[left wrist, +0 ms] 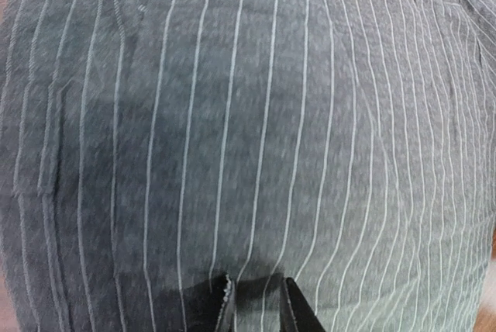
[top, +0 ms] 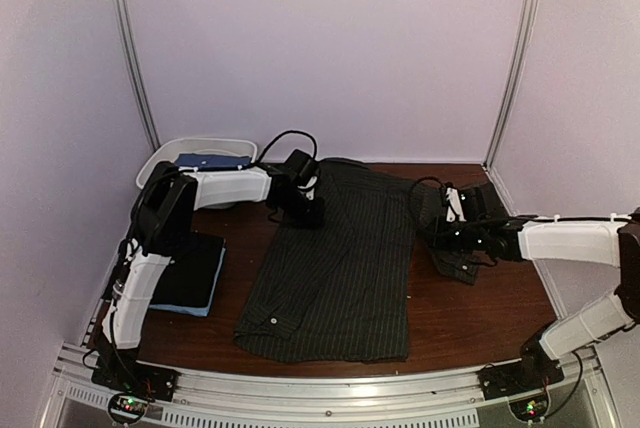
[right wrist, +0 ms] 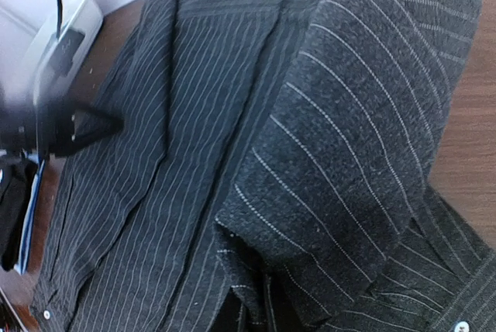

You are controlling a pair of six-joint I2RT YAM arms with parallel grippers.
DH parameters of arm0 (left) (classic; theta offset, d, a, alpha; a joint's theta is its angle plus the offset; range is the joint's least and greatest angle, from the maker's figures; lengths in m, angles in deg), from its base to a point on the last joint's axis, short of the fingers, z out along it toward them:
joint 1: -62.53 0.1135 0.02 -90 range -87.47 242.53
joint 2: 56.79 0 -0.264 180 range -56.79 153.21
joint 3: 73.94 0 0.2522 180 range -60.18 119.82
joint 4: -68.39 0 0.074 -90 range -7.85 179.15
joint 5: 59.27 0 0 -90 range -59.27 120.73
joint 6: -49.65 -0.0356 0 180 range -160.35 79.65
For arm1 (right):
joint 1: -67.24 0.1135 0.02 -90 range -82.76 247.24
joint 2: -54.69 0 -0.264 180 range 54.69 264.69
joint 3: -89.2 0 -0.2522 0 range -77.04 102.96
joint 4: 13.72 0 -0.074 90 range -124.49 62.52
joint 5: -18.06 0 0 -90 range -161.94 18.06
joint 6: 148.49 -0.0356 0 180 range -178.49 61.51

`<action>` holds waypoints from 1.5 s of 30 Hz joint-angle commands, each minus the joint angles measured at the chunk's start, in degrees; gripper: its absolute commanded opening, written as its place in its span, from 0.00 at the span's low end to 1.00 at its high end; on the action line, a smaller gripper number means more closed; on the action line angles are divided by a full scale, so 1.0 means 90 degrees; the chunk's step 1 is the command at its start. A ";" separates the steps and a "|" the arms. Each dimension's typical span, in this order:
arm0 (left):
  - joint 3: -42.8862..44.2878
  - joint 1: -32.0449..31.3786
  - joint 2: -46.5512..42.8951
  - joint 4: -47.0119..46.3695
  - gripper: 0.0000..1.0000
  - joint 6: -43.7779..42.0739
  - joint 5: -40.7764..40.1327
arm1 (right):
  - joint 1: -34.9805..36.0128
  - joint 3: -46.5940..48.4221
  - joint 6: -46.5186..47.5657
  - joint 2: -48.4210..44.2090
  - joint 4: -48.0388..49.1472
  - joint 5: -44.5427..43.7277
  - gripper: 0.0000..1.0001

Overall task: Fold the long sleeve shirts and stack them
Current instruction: Pick up the sleeve from the center of the board.

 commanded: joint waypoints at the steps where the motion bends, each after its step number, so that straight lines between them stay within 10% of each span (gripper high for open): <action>1: -0.0317 0.0051 -0.0749 0.0141 0.22 -0.0138 0.0038 | 0.0862 -0.0040 -0.0398 0.0735 0.0574 -0.0337 0.11; 16: -0.1563 0.0051 -0.1825 -0.0175 0.23 -0.0217 0.0105 | 0.0908 -0.0189 -0.0621 -0.0421 -0.0558 -0.1538 0.64; 28: -0.2245 0.0042 -0.2216 -0.0377 0.23 -0.0186 0.0152 | -0.1108 -0.1309 -0.0577 -0.1256 -0.0743 -0.1265 0.71; 45: -0.2560 0.0044 -0.2300 -0.0506 0.23 -0.0179 0.0253 | -0.1586 -0.0767 -0.0018 0.0558 -0.0306 -0.1329 0.67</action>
